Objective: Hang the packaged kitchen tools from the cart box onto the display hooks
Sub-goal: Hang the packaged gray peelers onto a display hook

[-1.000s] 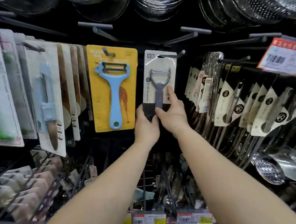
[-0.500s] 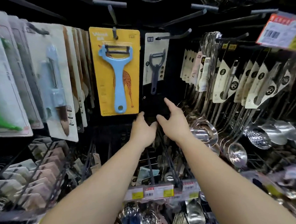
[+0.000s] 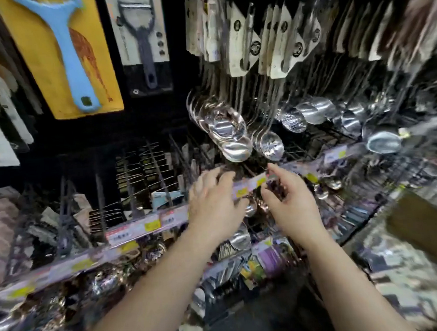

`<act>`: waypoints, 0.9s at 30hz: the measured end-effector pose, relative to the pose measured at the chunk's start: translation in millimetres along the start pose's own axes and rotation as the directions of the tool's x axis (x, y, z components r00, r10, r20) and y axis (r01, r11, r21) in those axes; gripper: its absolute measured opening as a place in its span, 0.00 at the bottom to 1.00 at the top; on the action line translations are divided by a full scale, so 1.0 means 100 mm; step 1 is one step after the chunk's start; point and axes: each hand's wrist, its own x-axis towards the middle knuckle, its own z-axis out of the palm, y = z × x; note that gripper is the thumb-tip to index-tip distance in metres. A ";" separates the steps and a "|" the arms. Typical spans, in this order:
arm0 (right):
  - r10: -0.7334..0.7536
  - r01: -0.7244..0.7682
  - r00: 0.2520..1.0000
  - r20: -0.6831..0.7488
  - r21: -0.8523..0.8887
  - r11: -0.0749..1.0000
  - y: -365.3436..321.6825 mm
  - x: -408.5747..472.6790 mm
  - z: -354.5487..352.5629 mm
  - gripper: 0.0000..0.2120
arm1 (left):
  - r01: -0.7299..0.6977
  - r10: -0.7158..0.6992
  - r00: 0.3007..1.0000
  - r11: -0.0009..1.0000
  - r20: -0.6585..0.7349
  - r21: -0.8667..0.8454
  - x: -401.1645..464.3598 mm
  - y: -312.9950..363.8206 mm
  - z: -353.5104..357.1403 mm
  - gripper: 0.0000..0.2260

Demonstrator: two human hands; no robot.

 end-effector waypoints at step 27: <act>0.688 -0.701 0.712 -0.140 -0.189 0.688 3.34 -1.82 -2.27 0.31 | -0.391 0.371 0.778 0.918 0.507 -0.071 -0.11 3.00 3.23 0.28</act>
